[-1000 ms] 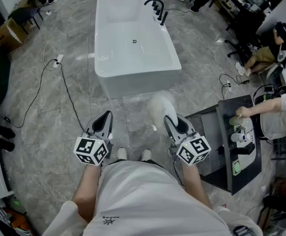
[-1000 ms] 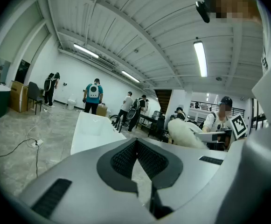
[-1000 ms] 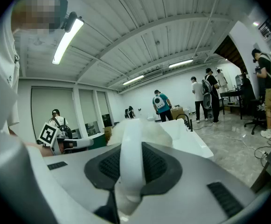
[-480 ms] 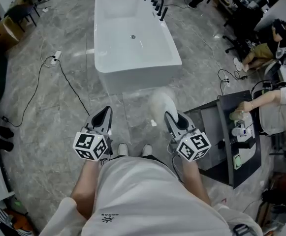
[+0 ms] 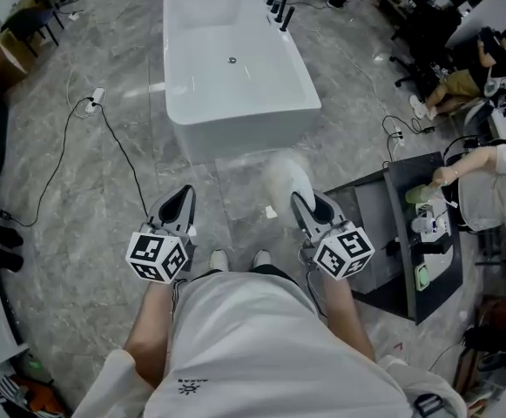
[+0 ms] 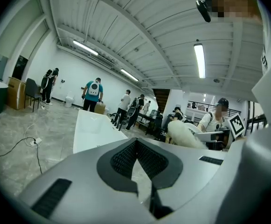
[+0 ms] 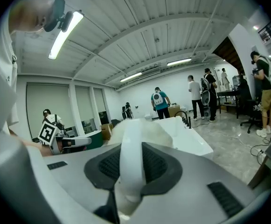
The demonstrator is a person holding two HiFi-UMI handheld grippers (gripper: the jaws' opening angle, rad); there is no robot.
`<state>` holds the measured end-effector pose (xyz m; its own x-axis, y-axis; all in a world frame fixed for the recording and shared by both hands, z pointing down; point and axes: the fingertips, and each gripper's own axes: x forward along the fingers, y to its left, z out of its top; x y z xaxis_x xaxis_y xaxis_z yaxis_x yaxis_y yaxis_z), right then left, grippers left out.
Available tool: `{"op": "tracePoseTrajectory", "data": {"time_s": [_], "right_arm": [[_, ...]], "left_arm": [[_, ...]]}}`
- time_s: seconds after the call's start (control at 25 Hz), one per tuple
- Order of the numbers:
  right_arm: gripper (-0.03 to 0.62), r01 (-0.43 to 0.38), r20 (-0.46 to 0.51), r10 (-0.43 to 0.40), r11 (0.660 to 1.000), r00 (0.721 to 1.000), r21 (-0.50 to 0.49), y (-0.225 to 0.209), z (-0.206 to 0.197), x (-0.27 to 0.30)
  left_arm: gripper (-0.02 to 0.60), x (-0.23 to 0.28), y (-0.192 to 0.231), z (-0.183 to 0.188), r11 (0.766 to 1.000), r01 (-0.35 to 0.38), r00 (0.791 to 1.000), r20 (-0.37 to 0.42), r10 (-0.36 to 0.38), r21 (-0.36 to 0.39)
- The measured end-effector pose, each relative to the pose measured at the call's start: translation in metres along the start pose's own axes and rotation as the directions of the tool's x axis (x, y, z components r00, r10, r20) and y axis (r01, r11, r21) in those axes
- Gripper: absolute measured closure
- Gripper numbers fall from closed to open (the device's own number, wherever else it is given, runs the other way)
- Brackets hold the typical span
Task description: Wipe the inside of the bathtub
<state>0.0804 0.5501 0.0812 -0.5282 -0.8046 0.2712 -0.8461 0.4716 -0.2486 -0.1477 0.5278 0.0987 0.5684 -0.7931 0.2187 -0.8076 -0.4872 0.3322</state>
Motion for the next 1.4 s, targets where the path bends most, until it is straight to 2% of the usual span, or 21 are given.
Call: {"op": "tracePoseTrajectory", "data": {"time_s": [0.48, 0.92, 1.16, 1.4], "right_arm": [[0.499, 0.008, 0.008, -0.009, 1.0, 1.0, 0.025, 0.011, 0.006, 0.019], [0.499, -0.005, -0.021, 0.006, 0.999, 1.0, 0.046, -0.014, 0.003, 0.046], [0.499, -0.036, -0.026, 0.038, 0.997, 0.999, 0.068, -0.05, 0.011, 0.085], [0.499, -0.076, -0.037, 0.079, 0.994, 0.996, 0.075, -0.115, 0.037, 0.142]], "left_arm": [[0.577, -0.012, 0.02, 0.0, 1.0, 0.019, 1.0, 0.004, -0.019, -0.015], [0.577, 0.01, 0.032, -0.001, 1.0, 0.009, 1.0, -0.008, -0.009, -0.026], [0.577, 0.052, 0.046, 0.001, 1.0, -0.021, 0.999, -0.039, 0.021, -0.013], [0.577, 0.127, 0.063, 0.03, 0.998, -0.067, 0.997, -0.036, 0.067, 0.006]]}}
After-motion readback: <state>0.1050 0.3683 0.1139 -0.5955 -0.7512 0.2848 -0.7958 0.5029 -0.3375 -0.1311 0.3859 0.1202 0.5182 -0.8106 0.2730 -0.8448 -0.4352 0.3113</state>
